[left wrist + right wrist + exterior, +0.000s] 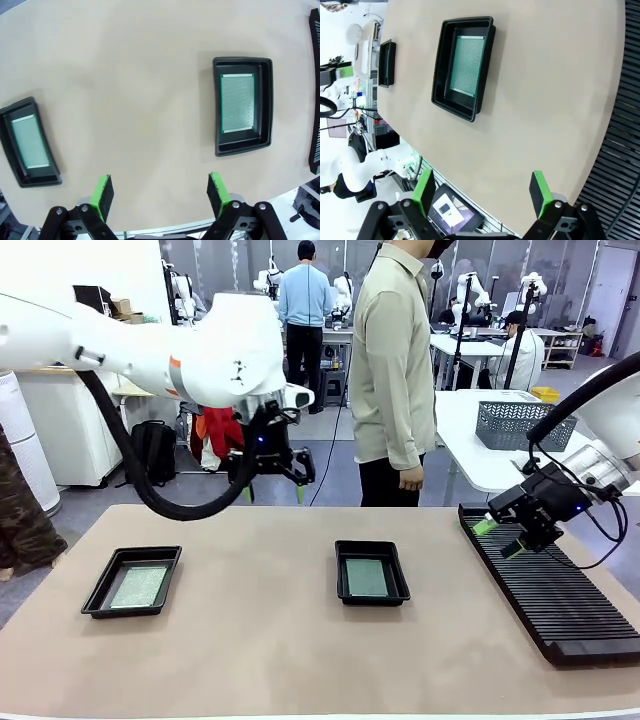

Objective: Inspect and transfer BCBs to ESD trays.
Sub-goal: Pick up the ESD tray and place it on the left side of the table.

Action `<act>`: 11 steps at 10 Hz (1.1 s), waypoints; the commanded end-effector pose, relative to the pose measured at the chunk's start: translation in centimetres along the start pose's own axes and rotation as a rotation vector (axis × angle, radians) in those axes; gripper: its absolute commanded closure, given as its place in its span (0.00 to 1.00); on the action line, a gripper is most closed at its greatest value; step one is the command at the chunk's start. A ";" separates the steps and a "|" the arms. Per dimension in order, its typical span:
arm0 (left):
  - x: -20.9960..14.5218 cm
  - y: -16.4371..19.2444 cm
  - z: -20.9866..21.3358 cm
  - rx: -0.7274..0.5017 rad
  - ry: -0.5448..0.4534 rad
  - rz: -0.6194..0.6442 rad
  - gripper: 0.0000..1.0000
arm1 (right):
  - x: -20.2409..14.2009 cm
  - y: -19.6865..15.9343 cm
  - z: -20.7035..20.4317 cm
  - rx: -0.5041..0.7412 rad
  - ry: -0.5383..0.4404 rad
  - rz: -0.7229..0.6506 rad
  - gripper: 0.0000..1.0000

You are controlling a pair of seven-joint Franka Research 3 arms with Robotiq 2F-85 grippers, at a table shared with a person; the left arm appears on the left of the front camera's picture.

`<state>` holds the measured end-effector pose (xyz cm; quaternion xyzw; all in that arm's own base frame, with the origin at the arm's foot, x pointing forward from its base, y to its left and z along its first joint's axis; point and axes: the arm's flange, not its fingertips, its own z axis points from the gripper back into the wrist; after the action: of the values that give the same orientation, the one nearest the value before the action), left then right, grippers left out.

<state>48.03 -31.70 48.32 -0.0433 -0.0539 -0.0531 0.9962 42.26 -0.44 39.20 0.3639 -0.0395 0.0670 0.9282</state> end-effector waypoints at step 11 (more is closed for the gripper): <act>4.2 -9.1 -12.1 0.033 0.020 -0.012 0.00 | -0.3 -1.4 0.6 0.022 0.005 0.027 0.00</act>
<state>51.93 -41.25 37.72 -0.0393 -0.0286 -0.0692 0.9964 42.31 -1.90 38.52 0.3725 -0.0398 0.0816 0.9236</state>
